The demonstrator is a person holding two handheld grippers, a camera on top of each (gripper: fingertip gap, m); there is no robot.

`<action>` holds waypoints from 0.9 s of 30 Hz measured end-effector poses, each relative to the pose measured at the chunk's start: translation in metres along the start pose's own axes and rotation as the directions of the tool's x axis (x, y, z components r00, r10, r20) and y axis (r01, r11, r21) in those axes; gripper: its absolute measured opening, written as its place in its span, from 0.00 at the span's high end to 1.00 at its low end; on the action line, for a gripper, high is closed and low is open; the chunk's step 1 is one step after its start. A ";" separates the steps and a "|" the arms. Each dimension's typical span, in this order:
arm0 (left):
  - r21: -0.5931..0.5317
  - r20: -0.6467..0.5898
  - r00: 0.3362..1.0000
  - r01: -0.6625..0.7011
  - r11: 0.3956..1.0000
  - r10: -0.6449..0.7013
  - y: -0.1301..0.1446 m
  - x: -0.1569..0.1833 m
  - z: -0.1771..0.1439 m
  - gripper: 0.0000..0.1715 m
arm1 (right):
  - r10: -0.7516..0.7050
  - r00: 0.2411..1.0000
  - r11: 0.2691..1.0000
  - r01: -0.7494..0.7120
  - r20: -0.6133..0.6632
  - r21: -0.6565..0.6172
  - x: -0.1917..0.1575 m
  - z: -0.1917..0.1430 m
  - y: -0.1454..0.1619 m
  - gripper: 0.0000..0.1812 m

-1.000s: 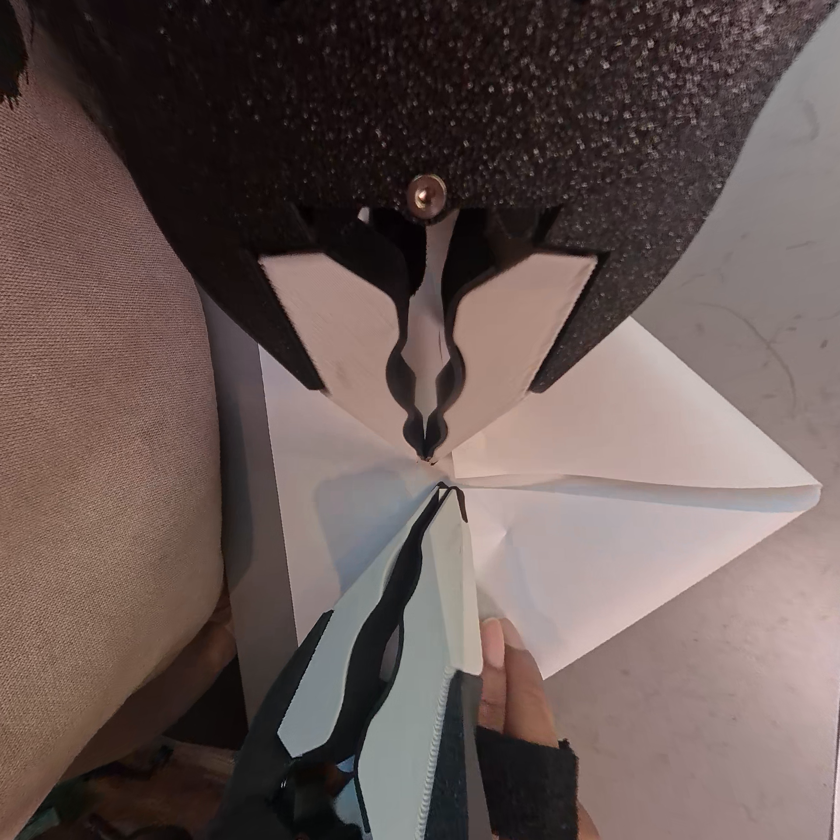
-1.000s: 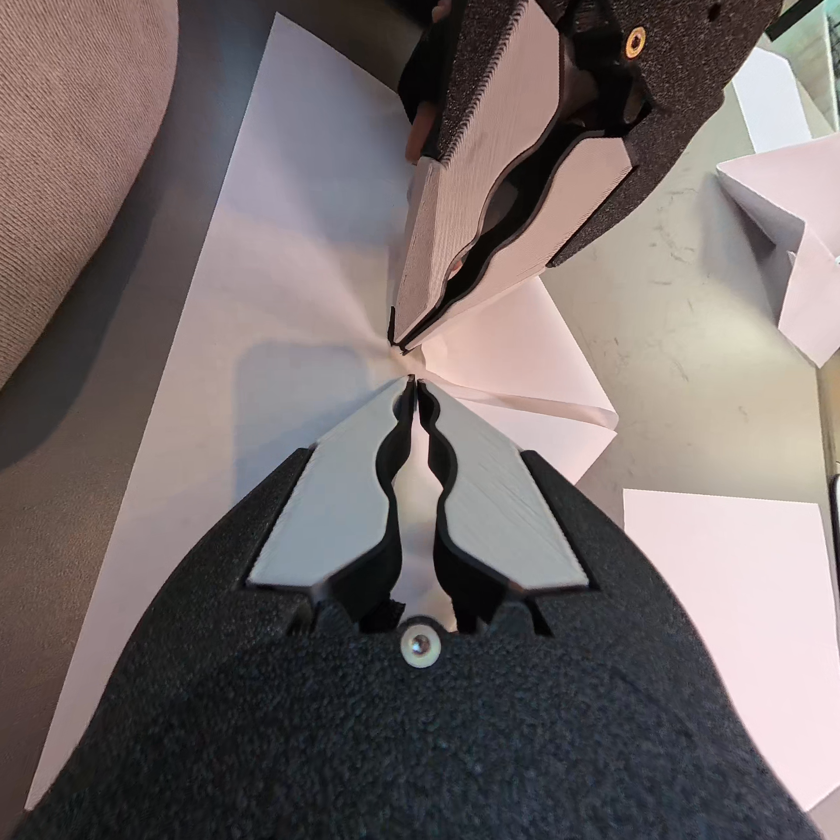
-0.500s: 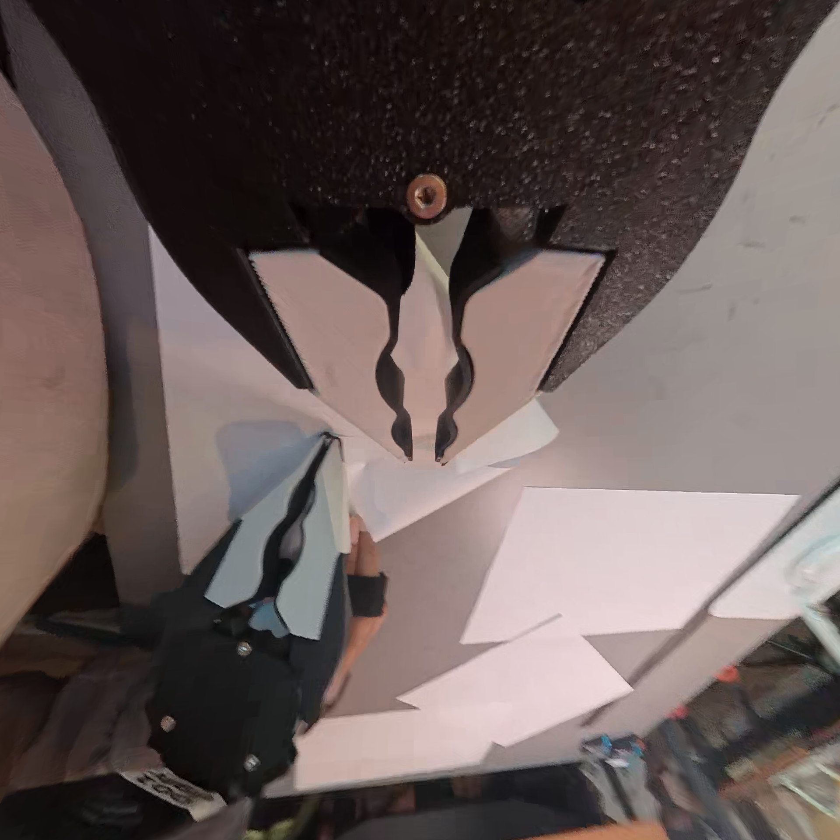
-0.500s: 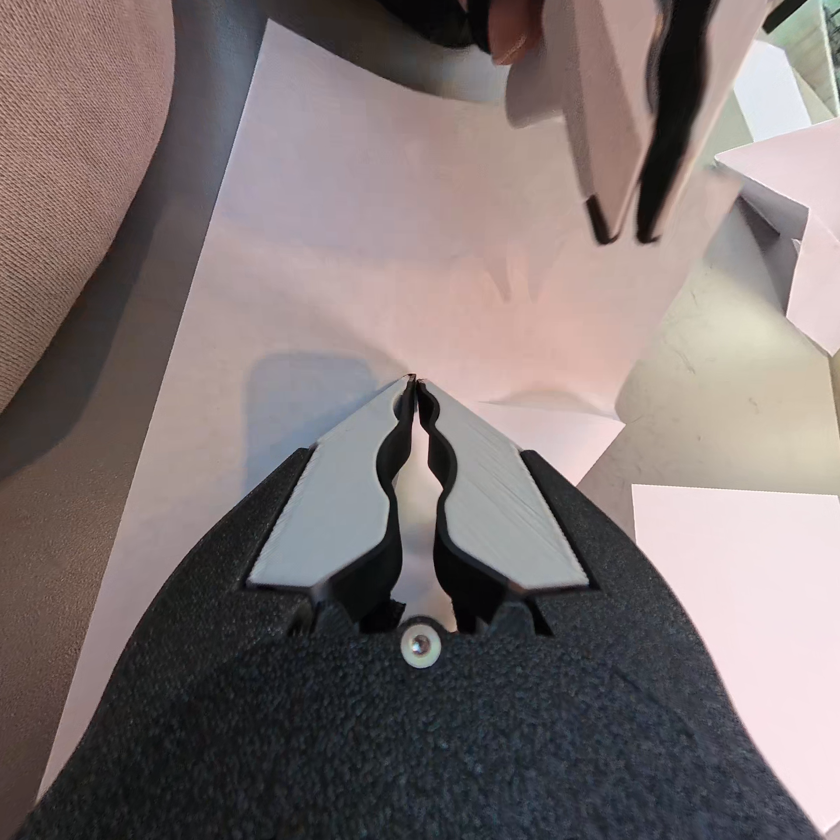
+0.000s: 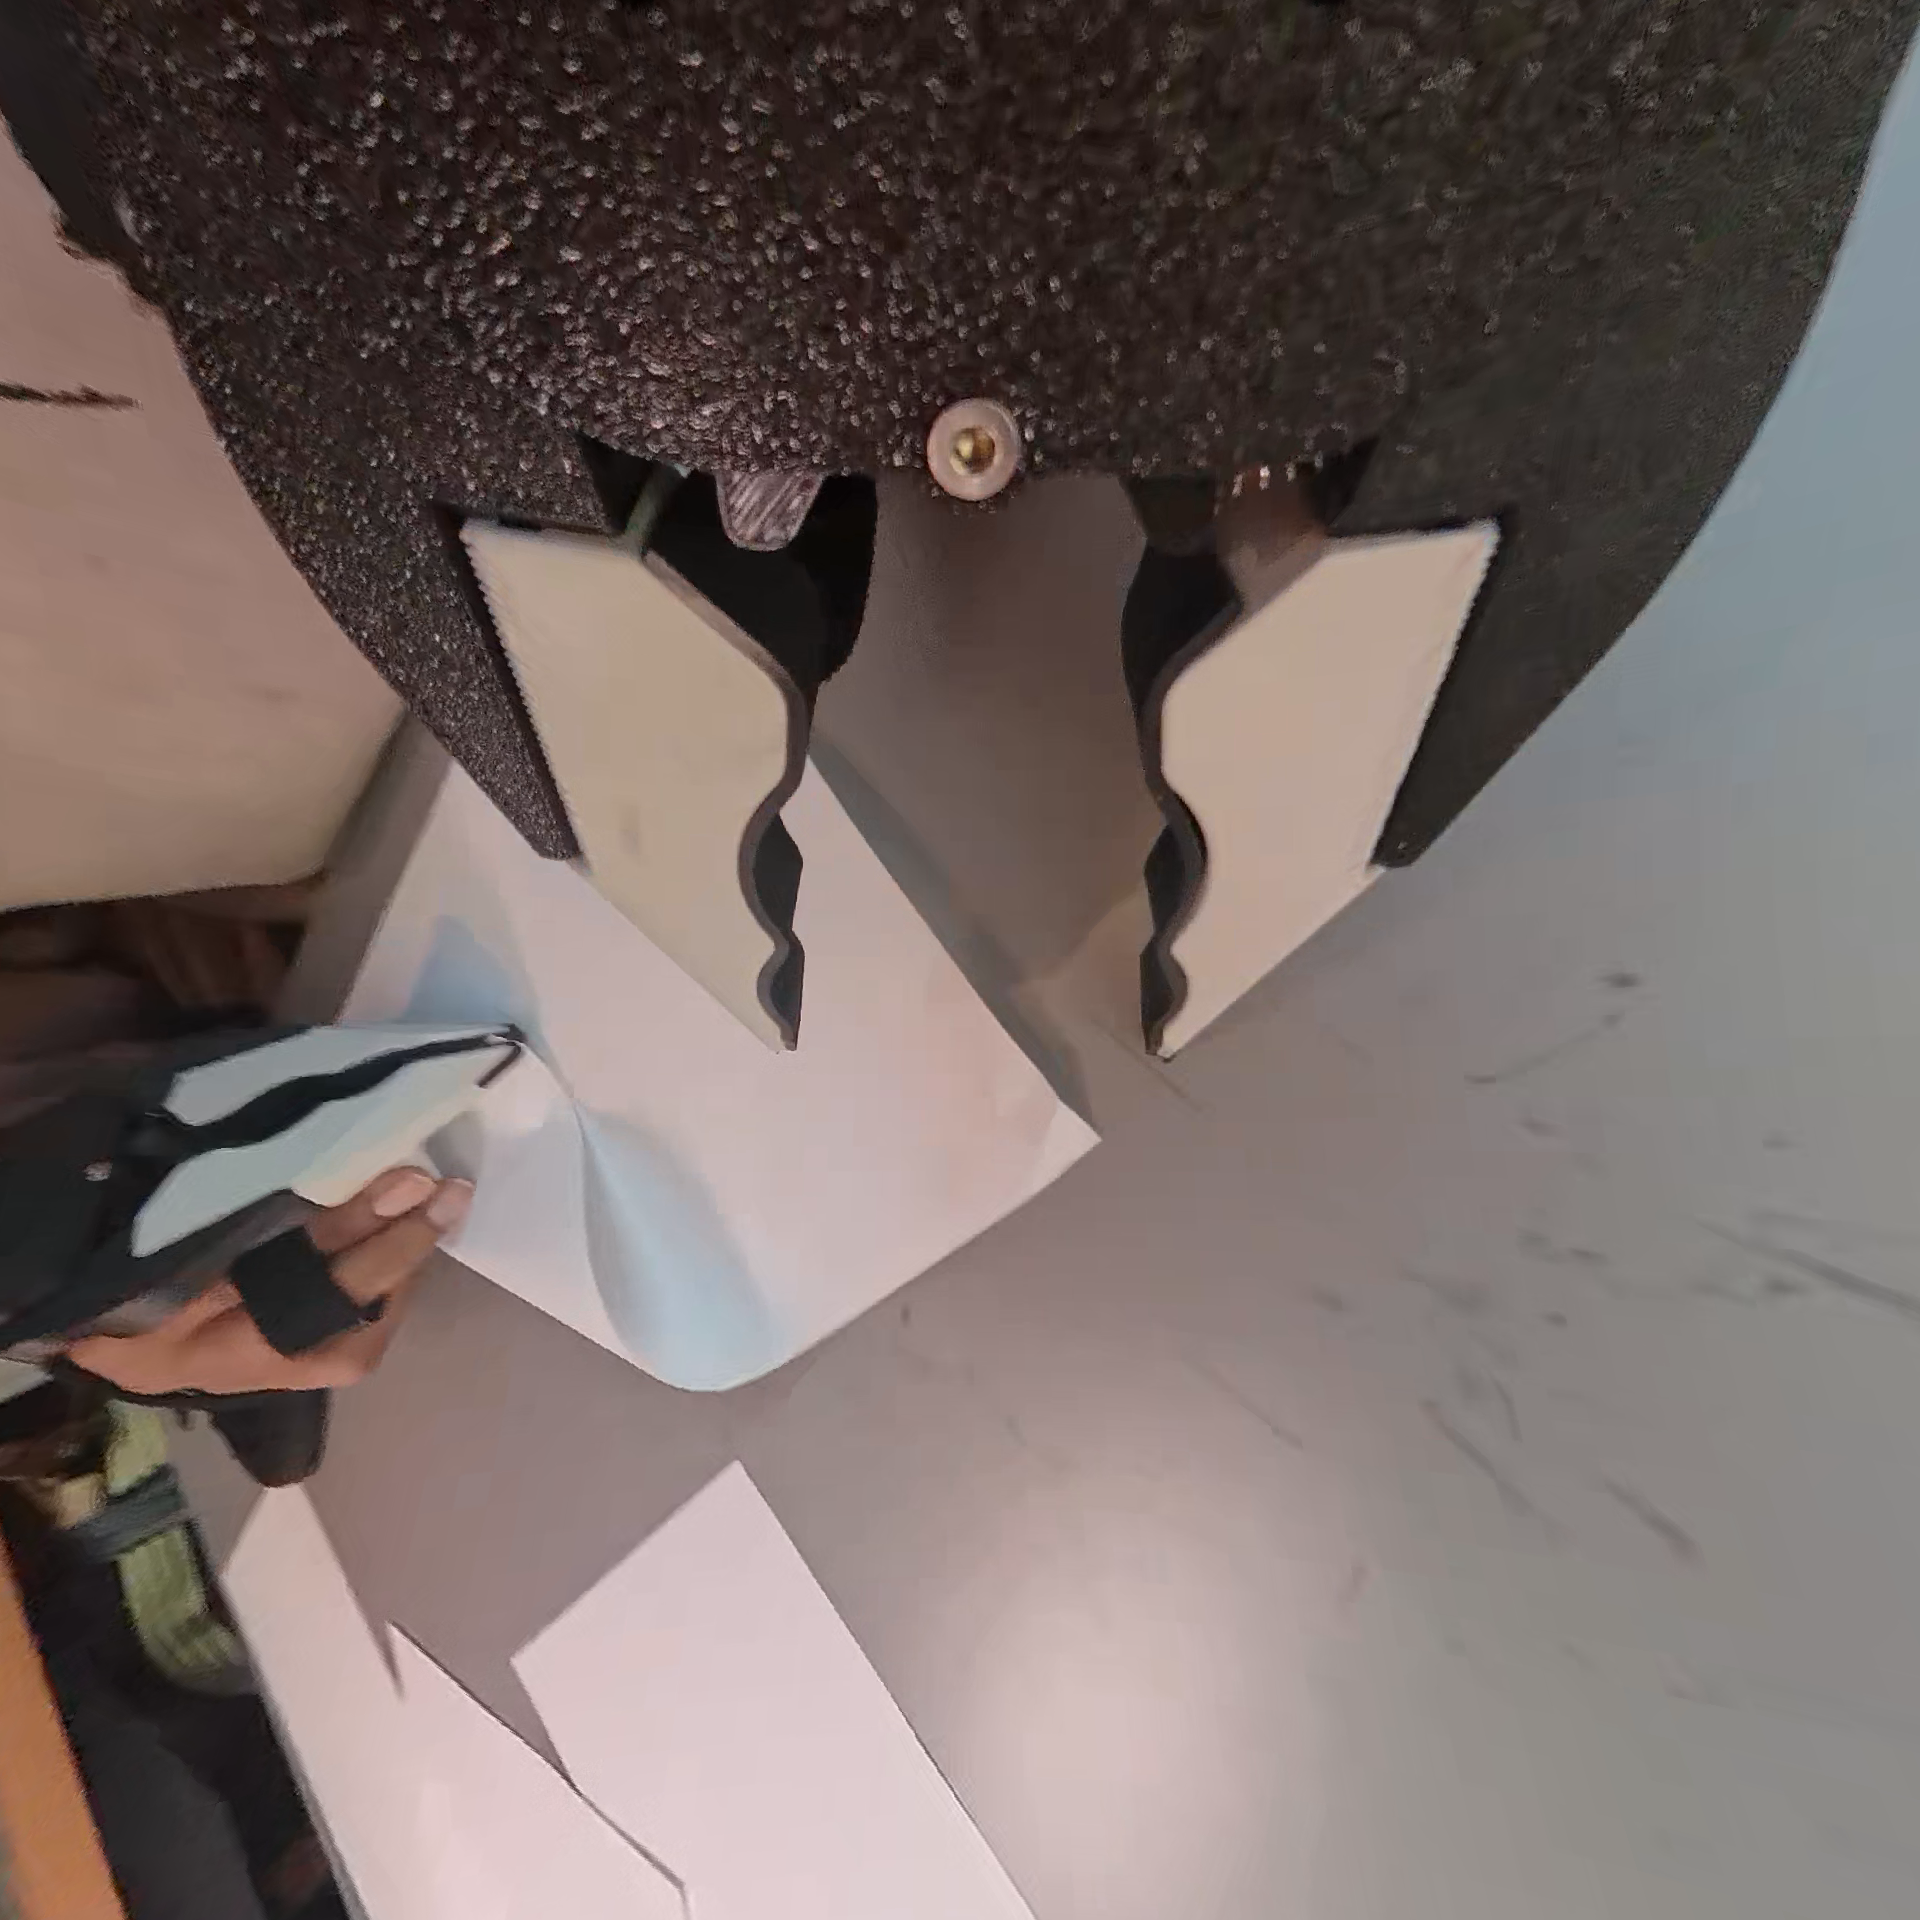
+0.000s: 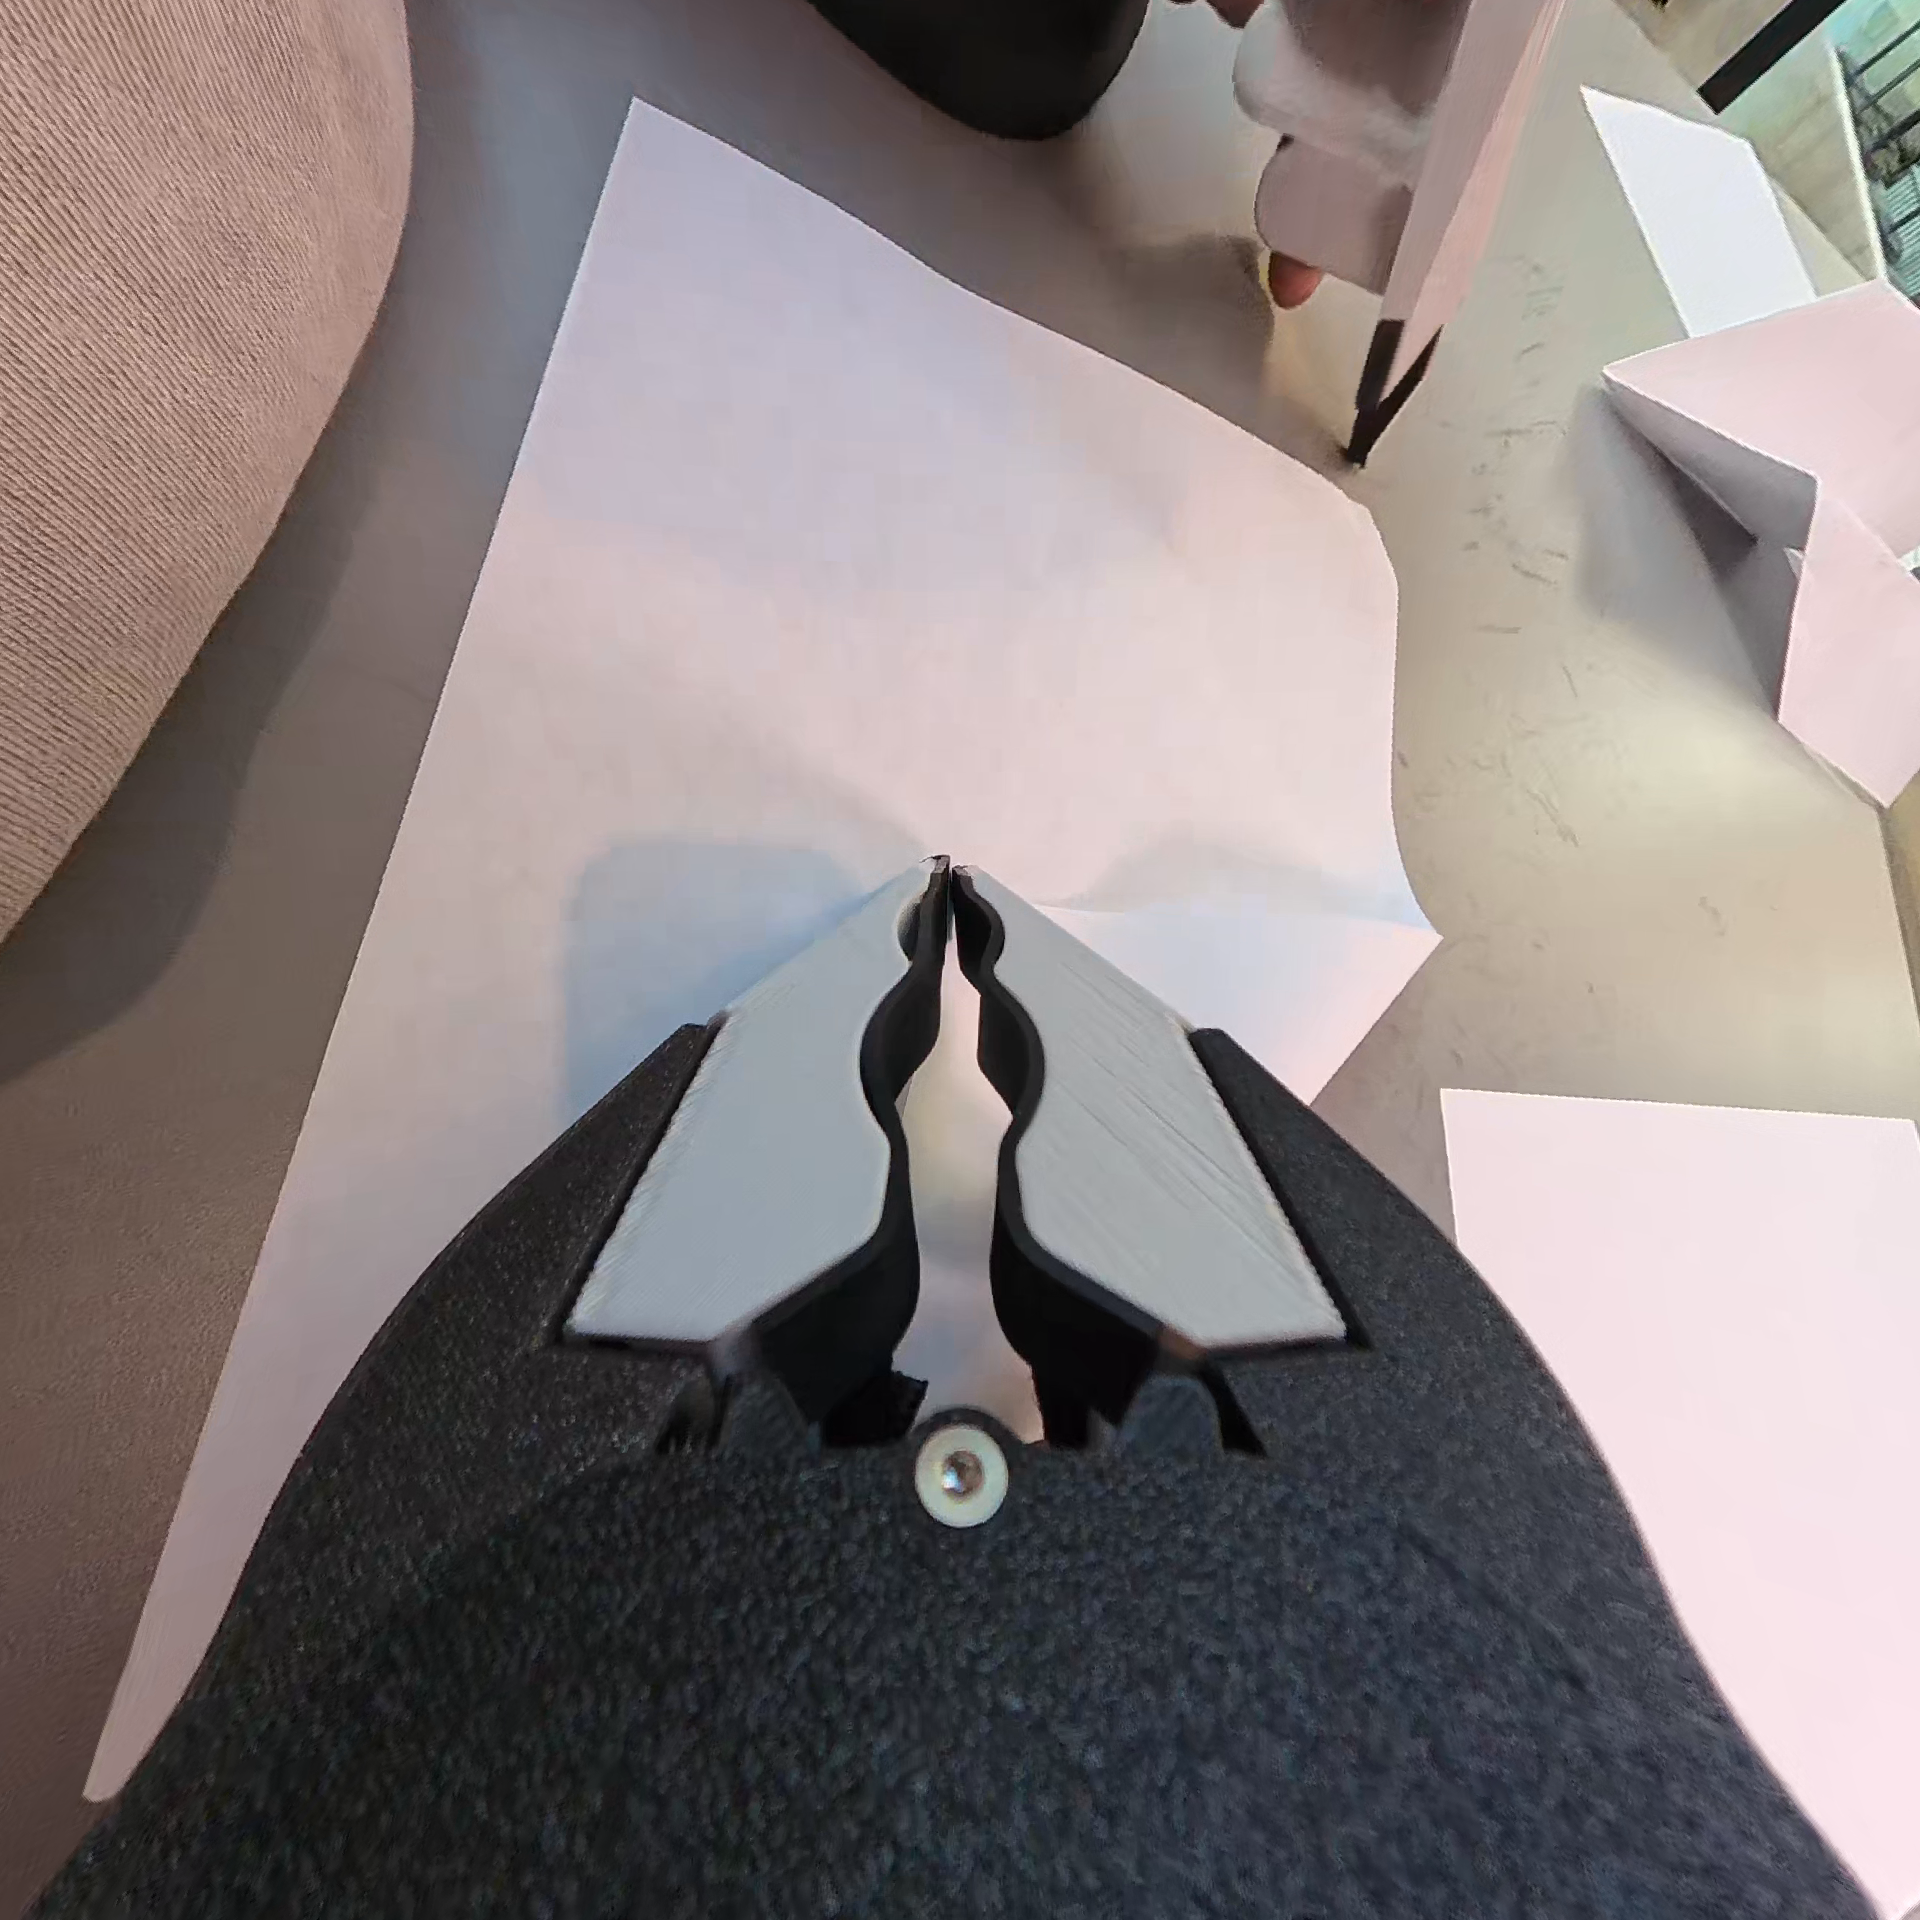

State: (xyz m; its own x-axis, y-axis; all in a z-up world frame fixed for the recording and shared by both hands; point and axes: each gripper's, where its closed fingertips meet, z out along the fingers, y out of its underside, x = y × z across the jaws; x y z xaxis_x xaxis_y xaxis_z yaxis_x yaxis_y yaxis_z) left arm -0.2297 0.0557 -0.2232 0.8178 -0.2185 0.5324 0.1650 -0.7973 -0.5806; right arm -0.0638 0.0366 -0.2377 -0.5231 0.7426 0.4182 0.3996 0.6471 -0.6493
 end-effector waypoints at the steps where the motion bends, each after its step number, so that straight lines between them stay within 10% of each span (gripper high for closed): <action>1: -0.016 -0.028 0.999 0.016 1.000 -0.017 0.001 0.004 0.001 0.61 | 0.009 1.000 1.000 -0.009 -0.002 0.006 0.000 -0.001 0.000 1.00; 9: -0.031 -0.226 0.967 0.115 0.993 -0.119 0.005 0.038 0.018 0.76 | 0.030 1.000 0.998 -0.030 -0.004 0.058 0.003 -0.007 -0.004 1.00; 18: 0.007 -0.571 0.765 0.370 0.929 -0.300 -0.029 0.073 0.003 0.87 | 0.036 0.999 0.994 -0.037 0.004 0.104 0.001 -0.014 -0.009 1.00; 27: 0.031 -0.275 0.952 -0.133 0.991 0.136 -0.006 0.073 0.021 1.00 | 0.072 0.997 0.993 -0.068 -0.031 0.100 0.008 -0.020 -0.005 1.00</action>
State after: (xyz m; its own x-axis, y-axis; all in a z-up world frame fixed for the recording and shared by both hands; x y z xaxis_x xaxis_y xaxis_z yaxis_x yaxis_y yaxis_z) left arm -0.1589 0.0565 -0.1938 0.6494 -0.4712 0.5968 0.0722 -0.7431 -0.6653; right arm -0.0544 0.0424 -0.2184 -0.4695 0.7921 0.3901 0.3571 0.5744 -0.7366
